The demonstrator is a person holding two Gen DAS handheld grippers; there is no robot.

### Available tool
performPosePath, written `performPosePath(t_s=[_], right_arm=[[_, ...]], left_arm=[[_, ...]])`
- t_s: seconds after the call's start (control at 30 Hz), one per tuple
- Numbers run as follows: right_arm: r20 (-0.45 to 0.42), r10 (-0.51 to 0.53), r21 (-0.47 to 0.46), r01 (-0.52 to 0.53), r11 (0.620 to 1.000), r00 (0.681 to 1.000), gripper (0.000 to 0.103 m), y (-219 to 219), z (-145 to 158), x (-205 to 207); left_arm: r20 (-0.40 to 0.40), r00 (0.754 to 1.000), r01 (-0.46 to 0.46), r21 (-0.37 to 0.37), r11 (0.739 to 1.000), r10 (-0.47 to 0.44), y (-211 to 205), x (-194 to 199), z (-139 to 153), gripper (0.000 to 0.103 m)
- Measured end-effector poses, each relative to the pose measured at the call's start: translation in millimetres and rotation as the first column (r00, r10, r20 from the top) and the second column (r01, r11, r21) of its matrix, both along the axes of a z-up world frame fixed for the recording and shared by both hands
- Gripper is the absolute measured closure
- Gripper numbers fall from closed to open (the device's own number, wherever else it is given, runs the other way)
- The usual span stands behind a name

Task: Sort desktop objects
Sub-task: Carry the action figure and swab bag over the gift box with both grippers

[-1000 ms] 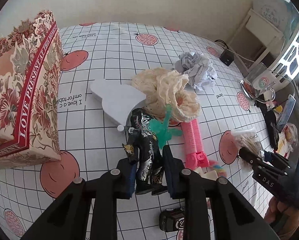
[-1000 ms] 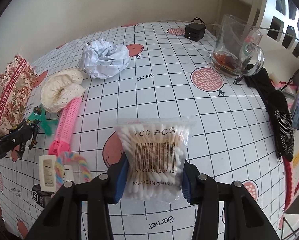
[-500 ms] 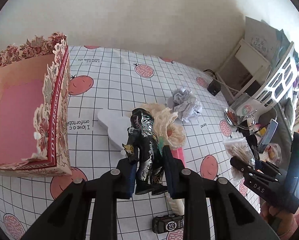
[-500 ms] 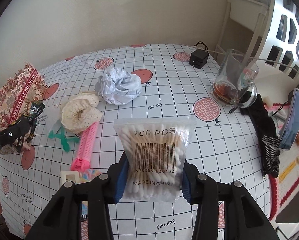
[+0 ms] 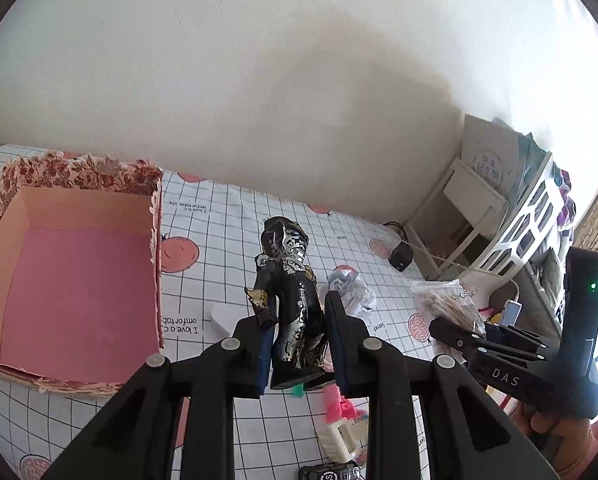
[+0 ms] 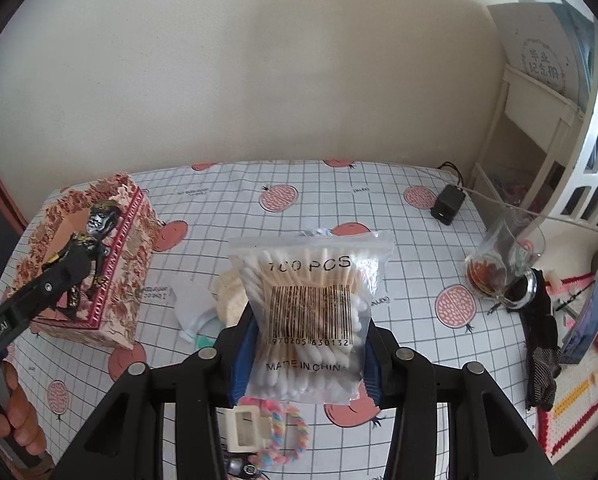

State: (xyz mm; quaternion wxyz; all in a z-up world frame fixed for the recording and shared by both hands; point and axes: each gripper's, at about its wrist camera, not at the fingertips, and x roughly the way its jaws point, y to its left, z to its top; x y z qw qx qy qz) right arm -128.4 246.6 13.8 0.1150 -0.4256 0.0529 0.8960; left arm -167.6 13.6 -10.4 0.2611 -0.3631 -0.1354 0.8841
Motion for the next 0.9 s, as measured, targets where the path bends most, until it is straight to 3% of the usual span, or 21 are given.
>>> performPosePath(t_s=[0.43, 0.9], right_arm=[[-0.052, 0.144, -0.011, -0.144, 0.989, 0.988, 0.055, -79.4, 25.3, -38.8], [-0.075, 0.261, -0.021, -0.263, 0.964, 0.962, 0.055, -146.2, 37.0, -74.5]], left_arm=[[-0.093, 0.985, -0.143, 0.036, 0.989, 0.146, -62.9, -0.7, 24.3, 0.077], [-0.030, 0.938, -0.338, 0.123, 0.933, 0.344, -153.2, -8.8, 17.0, 0.077]])
